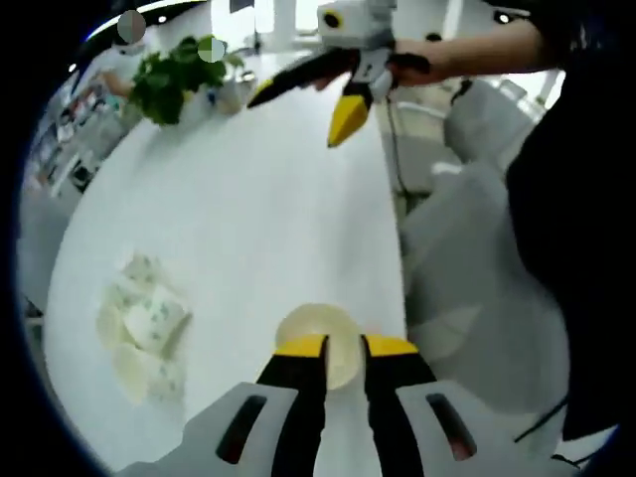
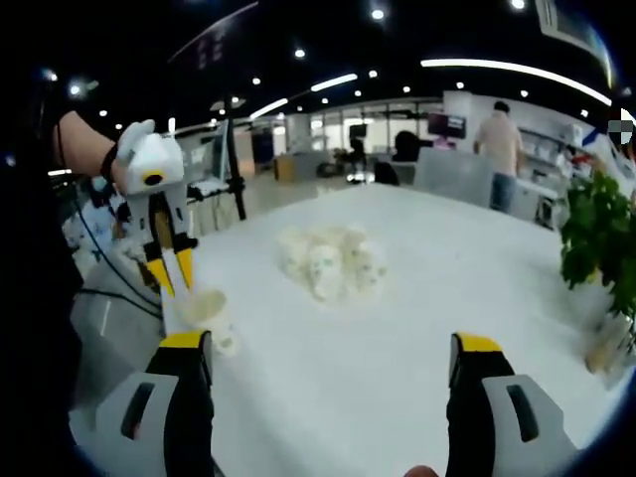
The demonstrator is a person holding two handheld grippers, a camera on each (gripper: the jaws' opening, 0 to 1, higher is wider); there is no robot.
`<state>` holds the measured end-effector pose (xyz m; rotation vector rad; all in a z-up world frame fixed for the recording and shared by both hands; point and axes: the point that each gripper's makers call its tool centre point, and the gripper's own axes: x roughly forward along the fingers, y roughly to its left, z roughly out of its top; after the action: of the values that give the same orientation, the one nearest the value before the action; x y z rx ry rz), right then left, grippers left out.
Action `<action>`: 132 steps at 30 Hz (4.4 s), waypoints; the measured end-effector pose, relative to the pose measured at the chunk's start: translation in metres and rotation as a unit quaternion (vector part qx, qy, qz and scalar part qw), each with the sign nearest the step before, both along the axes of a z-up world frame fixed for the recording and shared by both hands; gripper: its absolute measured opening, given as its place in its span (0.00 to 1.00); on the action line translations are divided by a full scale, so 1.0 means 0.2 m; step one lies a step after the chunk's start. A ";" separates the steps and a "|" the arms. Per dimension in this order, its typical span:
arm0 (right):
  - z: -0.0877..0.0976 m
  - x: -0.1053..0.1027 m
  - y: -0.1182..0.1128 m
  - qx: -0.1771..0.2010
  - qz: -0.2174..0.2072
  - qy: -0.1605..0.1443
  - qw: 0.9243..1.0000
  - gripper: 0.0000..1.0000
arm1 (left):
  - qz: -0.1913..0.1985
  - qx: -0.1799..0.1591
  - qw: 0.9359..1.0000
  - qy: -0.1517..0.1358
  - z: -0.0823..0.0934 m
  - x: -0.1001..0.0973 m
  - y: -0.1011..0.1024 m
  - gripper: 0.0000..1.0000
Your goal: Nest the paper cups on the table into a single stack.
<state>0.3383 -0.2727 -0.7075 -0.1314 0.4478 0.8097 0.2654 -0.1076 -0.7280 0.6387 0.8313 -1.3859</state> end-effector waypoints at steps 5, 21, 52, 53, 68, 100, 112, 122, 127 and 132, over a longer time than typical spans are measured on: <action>0.00 0.00 0.04 0.001 0.004 0.002 1.000 0.97 | 0.022 -0.021 0.999 -0.044 0.05 0.07 0.06 0.15; 0.03 0.00 0.07 -0.013 0.006 0.000 1.000 0.98 | 0.152 -0.124 0.974 -0.111 0.23 0.29 0.26 0.38; 0.06 -0.01 0.11 -0.015 -0.003 0.007 1.000 0.98 | 0.331 -0.185 0.917 -0.126 0.25 0.42 0.63 1.00; 0.06 -0.01 0.11 -0.016 -0.002 0.006 1.000 0.98 | 0.331 -0.185 0.917 -0.126 0.25 0.42 0.64 1.00; 0.14 0.08 0.21 -0.052 0.048 -0.013 0.997 0.95 | 0.323 -0.181 0.920 -0.131 0.21 0.38 0.65 1.00; 0.36 0.45 0.86 -0.166 0.288 -0.099 0.938 0.75 | 0.373 -0.170 0.899 -0.156 0.11 0.46 0.91 1.00; 0.16 0.52 1.05 -0.222 0.375 -0.070 0.897 0.62 | 0.386 -0.161 0.896 -0.146 0.02 0.46 0.97 1.00; 0.01 0.50 1.21 -0.255 0.462 -0.066 0.847 0.42 | 0.381 -0.154 0.901 -0.138 -0.06 0.44 0.95 0.99; -0.07 0.50 1.24 -0.294 0.499 -0.072 0.812 0.37 | 0.370 -0.144 0.908 -0.136 -0.10 0.42 0.94 0.99; -0.14 0.54 1.25 -0.318 0.512 -0.065 0.795 0.36 | 0.375 -0.140 0.907 -0.131 -0.13 0.42 0.95 0.99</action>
<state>0.4464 -0.0218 -0.7353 -1.1343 0.4961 1.6784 0.3497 0.0825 -0.7530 0.2208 0.5514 -0.6722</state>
